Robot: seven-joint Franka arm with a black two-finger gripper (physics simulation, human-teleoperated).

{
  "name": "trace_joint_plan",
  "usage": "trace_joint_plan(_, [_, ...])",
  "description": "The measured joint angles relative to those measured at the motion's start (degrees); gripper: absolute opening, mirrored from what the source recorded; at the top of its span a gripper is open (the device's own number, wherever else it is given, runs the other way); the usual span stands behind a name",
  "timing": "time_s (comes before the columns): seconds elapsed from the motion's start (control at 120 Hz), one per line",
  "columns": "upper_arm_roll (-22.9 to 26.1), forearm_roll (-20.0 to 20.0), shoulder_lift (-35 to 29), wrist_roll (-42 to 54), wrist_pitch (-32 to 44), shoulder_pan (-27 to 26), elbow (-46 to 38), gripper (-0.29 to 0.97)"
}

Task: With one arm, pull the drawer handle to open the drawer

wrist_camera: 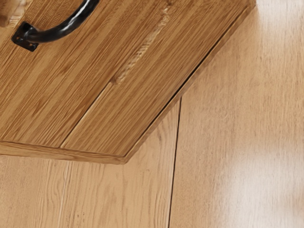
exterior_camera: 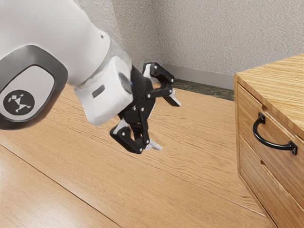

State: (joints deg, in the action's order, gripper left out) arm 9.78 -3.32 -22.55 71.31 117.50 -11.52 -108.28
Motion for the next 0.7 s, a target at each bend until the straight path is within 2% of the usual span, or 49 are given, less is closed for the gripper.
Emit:
trace_joint_plan(0.117, [1.2,-0.2,-0.2,7.5,2.6,-0.2,-0.4,0.66])
trace_joint_plan(0.283, [3.3,-0.7,2.0,15.9,5.6,-0.2,-0.4,0.53])
trace_joint_plan(0.433, [3.5,-6.4,5.3,23.4,10.8,-0.1,-0.3,0.44])
trace_joint_plan(0.7, [4.7,-13.5,8.4,36.0,16.1,0.5,0.1,0.39])
